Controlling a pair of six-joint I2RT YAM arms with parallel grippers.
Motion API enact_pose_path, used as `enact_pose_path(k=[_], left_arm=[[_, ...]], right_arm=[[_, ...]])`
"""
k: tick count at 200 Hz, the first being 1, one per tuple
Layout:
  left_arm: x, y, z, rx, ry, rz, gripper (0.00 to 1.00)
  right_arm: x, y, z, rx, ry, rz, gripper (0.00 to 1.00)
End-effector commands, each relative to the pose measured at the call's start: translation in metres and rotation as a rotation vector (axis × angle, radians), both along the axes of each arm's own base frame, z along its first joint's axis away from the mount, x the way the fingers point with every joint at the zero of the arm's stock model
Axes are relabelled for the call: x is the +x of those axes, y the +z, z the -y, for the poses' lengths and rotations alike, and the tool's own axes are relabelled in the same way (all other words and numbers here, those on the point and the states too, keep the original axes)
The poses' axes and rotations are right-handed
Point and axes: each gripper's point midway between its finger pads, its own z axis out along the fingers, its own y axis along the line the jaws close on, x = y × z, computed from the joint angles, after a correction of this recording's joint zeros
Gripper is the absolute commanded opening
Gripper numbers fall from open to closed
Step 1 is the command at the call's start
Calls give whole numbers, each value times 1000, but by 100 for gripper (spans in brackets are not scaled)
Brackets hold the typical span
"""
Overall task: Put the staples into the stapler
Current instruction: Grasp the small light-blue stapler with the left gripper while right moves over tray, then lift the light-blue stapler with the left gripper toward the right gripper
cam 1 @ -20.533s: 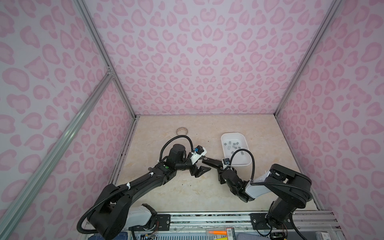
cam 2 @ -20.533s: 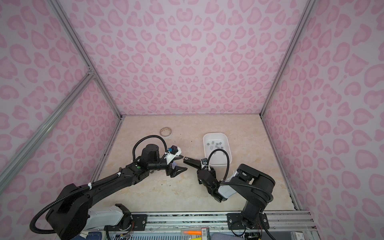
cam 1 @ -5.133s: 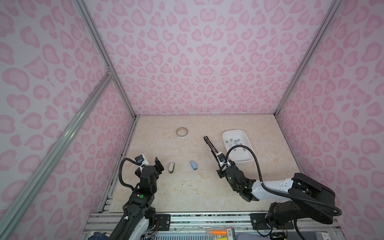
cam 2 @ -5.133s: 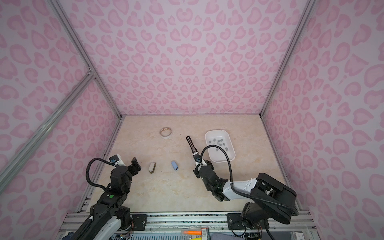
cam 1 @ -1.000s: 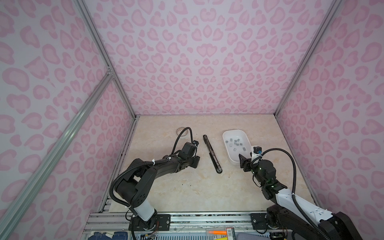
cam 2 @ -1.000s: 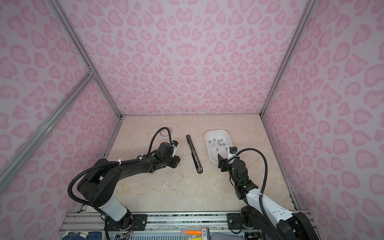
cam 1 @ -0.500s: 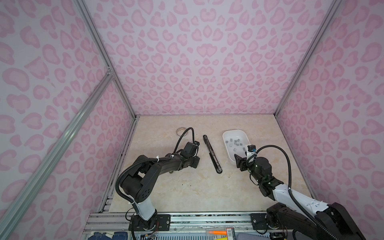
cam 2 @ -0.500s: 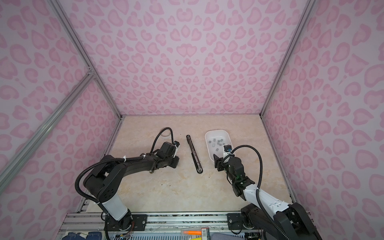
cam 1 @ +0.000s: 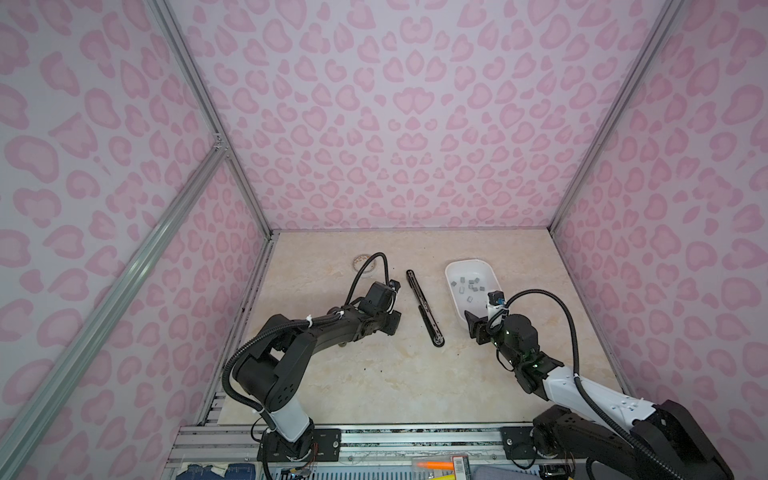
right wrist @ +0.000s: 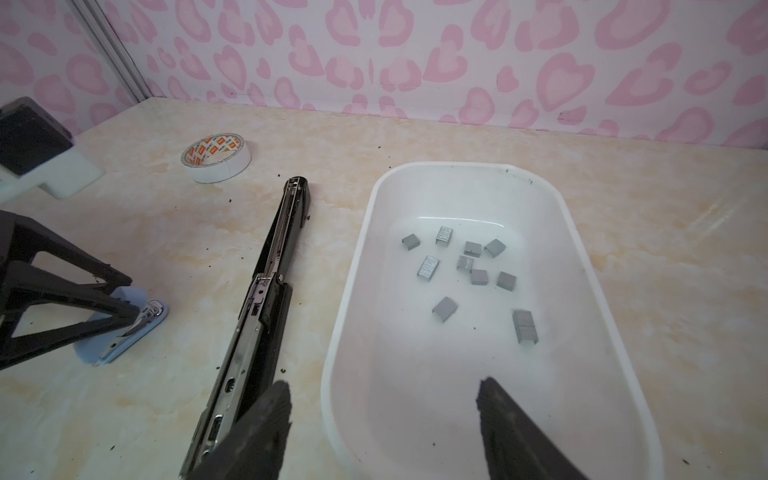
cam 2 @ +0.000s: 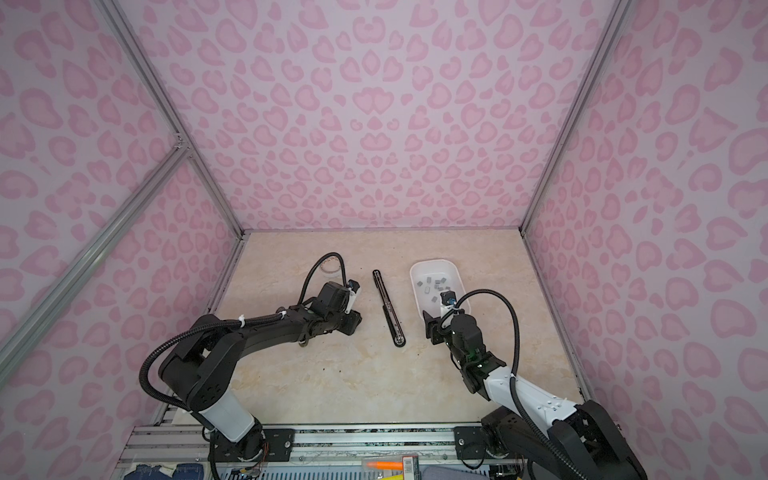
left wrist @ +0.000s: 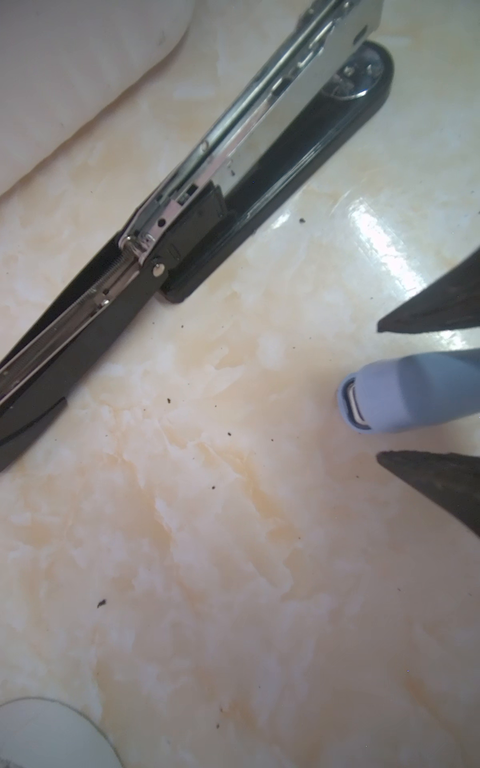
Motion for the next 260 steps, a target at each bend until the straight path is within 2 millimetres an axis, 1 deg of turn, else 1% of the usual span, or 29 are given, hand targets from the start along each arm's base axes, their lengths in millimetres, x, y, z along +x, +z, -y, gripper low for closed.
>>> enact_pose_path(k=[1, 50, 99, 110, 113, 117, 127, 138, 154, 164, 174, 183, 194, 216, 221, 223, 236, 244, 255, 260], left_arm=[[-1, -1, 2, -4, -10, 2, 46], [-1, -5, 3, 4, -18, -16, 45], [3, -9, 6, 6, -17, -21, 41], [3, -7, 7, 2, -21, -17, 37], [3, -7, 7, -1, -23, -16, 33], [4, -5, 8, -4, -25, -13, 29], [4, -4, 9, -9, -28, -9, 21], [5, -1, 10, -15, -31, -2, 15], [4, 5, 11, -26, -37, 14, 12], [3, 13, 11, -40, -50, 31, 10], [-1, 22, 12, -63, -65, 49, 9], [-7, 34, 14, -95, -88, 76, 9], [-16, 49, 14, -134, -118, 104, 9], [-38, 79, 18, -229, -192, 162, 9], [-44, 87, 19, -253, -211, 177, 8], [-46, 86, 20, -260, -220, 174, 8], [-61, 101, 24, -309, -271, 195, 6], [-69, 107, 26, -325, -290, 215, 5], [-79, 117, 27, -349, -315, 247, 5], [-84, 121, 27, -360, -328, 260, 5]], right_arm=[[2, 2, 3, -12, -16, 13, 72], [3, 1, 1, -25, -17, 7, 71], [3, 0, 0, -29, -15, 5, 71], [3, 0, 0, -29, -16, 6, 71], [3, 0, 0, -29, -16, 7, 71], [3, 0, 0, -29, -16, 7, 71], [3, 0, 0, -30, -17, 7, 71], [3, 0, 0, -30, -17, 6, 71], [3, 0, 0, -31, -18, 7, 71], [2, 1, -1, -31, -10, 2, 71], [0, 5, -6, -24, 16, -15, 70], [-3, 11, -12, 4, 36, -28, 68], [-11, 26, -24, 33, 79, -1, 68], [-34, 60, -50, 106, 168, 94, 65], [-39, 66, -57, 131, 193, 110, 64], [-41, 68, -59, 139, 203, 114, 63], [-51, 80, -78, 211, 285, 127, 55], [-54, 84, -89, 247, 325, 117, 53], [-57, 84, -107, 264, 380, 92, 52], [-60, 84, -116, 263, 409, 81, 50]])
